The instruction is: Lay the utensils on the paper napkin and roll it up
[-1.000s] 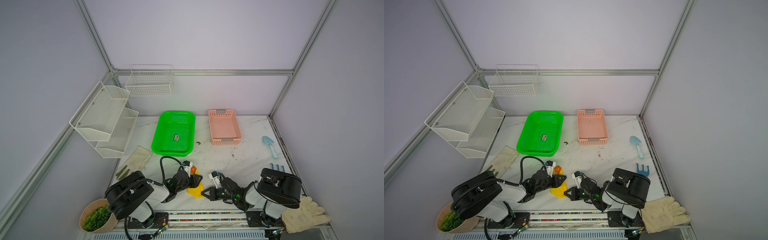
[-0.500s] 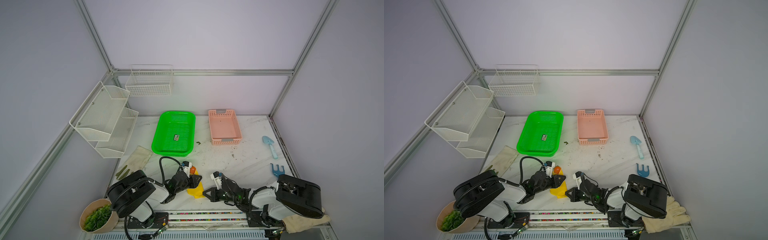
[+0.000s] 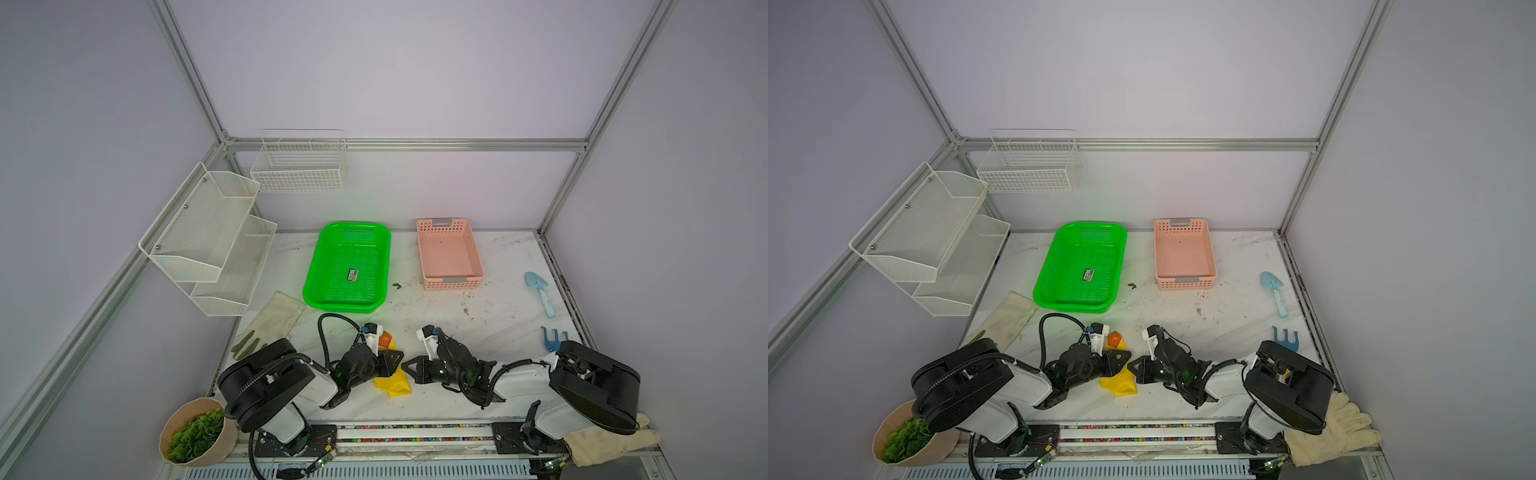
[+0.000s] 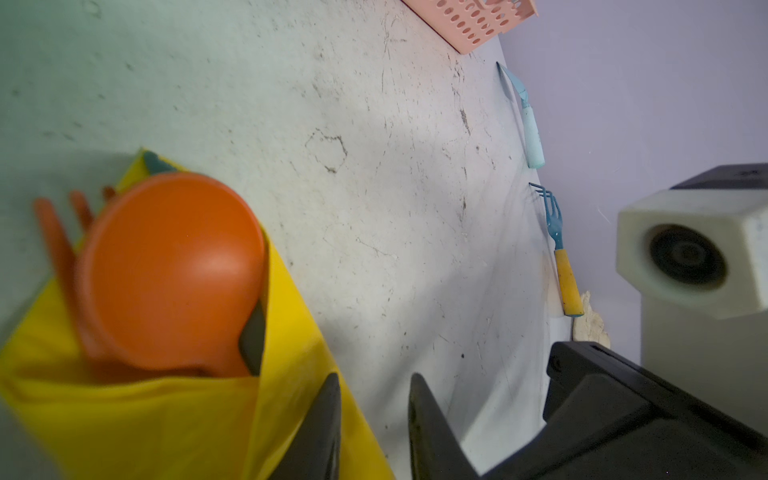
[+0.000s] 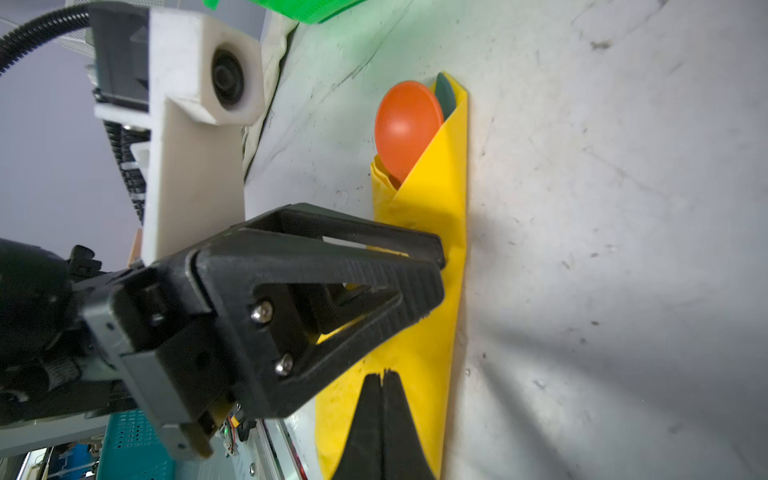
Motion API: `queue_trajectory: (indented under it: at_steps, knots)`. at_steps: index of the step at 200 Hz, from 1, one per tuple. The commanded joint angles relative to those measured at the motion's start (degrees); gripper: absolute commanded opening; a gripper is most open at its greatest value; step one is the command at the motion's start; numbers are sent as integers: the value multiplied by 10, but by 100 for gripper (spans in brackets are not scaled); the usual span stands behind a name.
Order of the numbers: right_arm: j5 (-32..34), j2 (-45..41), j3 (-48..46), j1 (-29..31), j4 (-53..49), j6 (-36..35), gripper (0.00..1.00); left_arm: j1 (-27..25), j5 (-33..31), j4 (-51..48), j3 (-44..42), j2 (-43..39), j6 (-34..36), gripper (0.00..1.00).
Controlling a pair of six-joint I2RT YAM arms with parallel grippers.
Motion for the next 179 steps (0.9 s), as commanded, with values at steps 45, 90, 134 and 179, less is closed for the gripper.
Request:
queue_trajectory:
  at_steps: [45,90,134,179]
  knots:
    - [-24,89,3,-3,70,0,0,6,-10,-59,-28,27,8,29]
    - [-26,55,-5,-2,58,11,0,6,-11,-59,-30,27,10,28]
    - [-10,-43,-27,0,-5,14,0,6,-16,-66,-30,24,13,28]
    - [-8,-26,-58,33,44,42,0,7,-13,-64,-25,33,13,28]
